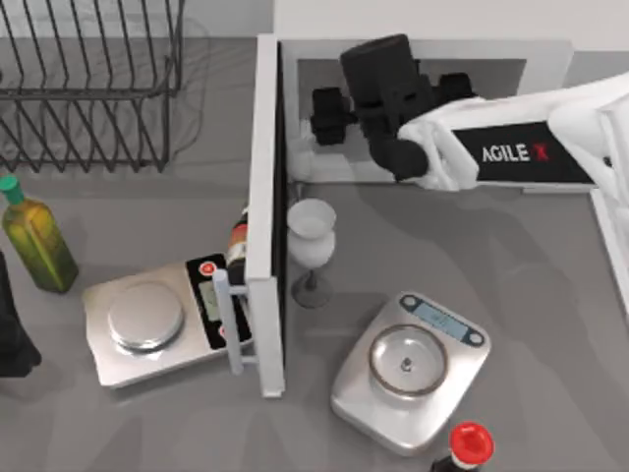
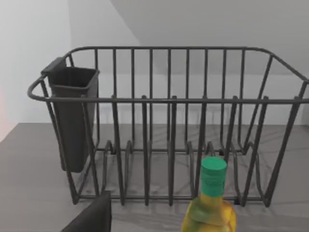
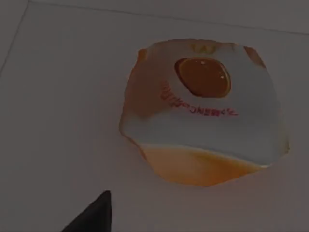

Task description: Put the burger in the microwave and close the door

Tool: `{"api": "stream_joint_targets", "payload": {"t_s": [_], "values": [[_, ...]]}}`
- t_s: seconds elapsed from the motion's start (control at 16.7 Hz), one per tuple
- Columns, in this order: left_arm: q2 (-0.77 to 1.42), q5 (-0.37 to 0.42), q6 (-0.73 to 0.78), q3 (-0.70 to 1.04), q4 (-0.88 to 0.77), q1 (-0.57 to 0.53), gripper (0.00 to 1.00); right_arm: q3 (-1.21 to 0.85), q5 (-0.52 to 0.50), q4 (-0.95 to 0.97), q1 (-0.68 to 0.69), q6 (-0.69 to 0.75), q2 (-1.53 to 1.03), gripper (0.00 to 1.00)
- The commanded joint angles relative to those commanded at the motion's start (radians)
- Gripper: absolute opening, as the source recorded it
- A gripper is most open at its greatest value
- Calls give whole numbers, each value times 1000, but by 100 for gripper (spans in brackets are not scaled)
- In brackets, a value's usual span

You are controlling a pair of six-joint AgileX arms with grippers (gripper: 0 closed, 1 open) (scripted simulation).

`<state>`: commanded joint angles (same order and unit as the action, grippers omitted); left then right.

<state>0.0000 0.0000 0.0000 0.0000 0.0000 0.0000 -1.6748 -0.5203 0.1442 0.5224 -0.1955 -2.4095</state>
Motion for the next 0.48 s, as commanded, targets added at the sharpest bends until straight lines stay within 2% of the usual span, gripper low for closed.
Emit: {"api": "stream_joint_targets", "payload": {"t_s": [0.24,0.48], "values": [[0,0,0,0,0,0,100,196,119,2,-60,14,209,100],[0,0,0,0,0,0,100,509,262,-15,-150,33,550,100]]}}
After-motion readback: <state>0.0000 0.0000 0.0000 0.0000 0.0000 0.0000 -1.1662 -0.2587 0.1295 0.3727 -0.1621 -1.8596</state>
